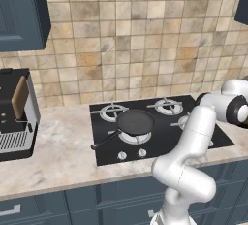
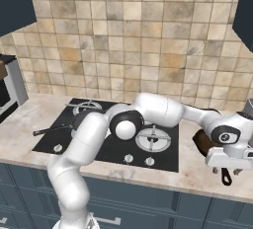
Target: Place both pans onto different burners. Then place the corn and the chicken drumstick on different pans.
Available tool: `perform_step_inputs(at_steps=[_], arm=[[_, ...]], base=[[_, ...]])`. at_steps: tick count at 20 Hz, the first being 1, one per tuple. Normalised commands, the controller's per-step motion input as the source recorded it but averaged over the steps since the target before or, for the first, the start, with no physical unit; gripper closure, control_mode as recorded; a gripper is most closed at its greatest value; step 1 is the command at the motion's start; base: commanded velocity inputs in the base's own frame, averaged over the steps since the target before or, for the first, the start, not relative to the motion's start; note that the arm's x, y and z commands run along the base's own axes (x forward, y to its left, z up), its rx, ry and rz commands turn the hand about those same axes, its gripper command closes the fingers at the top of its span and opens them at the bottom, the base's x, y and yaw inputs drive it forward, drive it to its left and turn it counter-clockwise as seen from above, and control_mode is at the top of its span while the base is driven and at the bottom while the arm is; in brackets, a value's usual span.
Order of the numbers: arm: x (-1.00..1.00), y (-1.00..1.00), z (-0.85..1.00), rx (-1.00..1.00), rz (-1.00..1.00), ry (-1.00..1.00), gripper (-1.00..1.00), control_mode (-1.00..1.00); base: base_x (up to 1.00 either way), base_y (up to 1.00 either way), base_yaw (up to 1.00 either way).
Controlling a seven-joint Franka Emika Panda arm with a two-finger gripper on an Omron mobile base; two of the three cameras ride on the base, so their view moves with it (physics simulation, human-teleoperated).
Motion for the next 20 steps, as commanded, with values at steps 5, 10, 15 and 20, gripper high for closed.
perform_step_inputs(at_steps=[5, 10, 15, 20], arm=[[0.0, 0.0, -0.13, 0.0, 0.0, 0.0, -1.0, -1.0], [0.0, 0.0, -0.08, 0.0, 0.0, 0.0, -1.0, -1.0], [0.0, 0.0, -0.04, 0.0, 0.0, 0.0, -1.0, -1.0], [0.0, 0.0, -0.04, 0.0, 0.0, 0.0, 1.0, -1.0]], base=[[0.0, 0.0, 0.0], [0.0, 0.0, 0.0], [0.0, 0.0, 0.0], [0.0, 0.0, 0.0]])
